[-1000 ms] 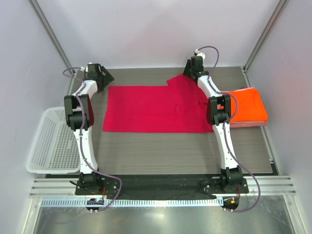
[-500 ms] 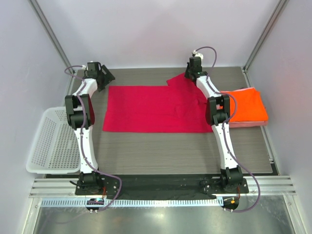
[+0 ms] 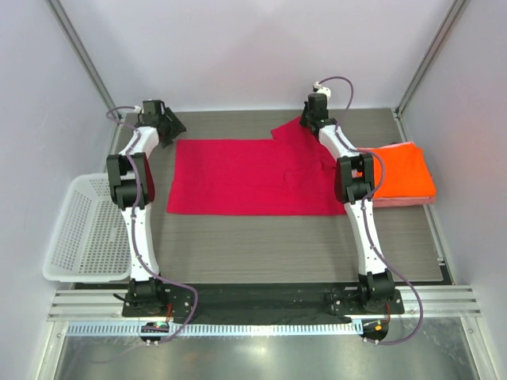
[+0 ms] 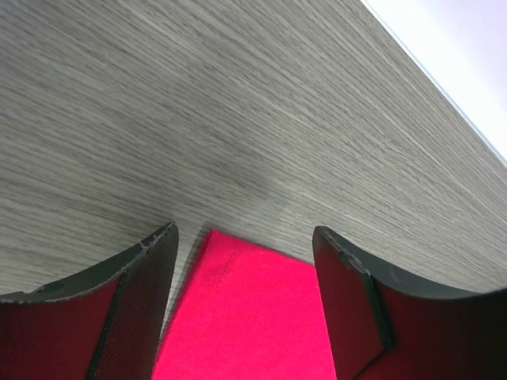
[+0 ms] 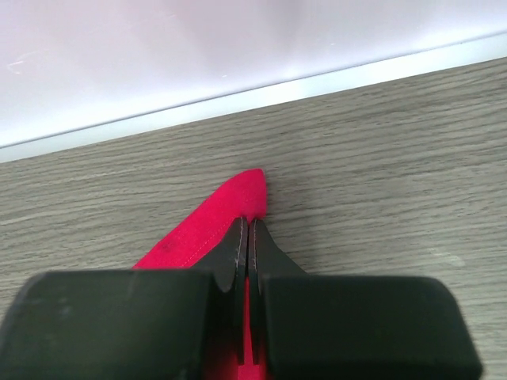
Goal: Fold and stack the t-shirts
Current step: Fold the tshirt
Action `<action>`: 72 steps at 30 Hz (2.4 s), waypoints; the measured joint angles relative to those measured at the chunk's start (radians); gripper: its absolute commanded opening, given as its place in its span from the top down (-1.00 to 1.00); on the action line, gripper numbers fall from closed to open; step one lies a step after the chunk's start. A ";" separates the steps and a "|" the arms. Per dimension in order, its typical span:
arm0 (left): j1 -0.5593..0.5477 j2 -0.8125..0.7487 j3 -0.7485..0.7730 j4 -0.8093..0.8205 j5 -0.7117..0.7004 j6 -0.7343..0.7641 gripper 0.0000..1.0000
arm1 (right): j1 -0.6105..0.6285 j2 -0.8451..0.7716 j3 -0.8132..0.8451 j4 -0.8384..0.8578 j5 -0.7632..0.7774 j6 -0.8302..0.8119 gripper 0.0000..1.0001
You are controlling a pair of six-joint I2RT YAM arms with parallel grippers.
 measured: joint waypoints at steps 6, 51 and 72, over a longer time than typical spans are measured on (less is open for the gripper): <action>-0.018 -0.020 -0.027 -0.017 -0.059 0.013 -0.20 | -0.003 -0.003 -0.016 0.026 -0.004 0.008 0.97; -0.108 -0.189 -0.331 0.233 -0.161 0.098 1.00 | -0.036 -0.391 -0.460 0.071 -0.040 -0.006 0.98; -0.090 -0.499 -0.787 0.580 -0.125 0.134 1.00 | -0.036 -0.772 -0.891 0.105 -0.117 0.005 0.98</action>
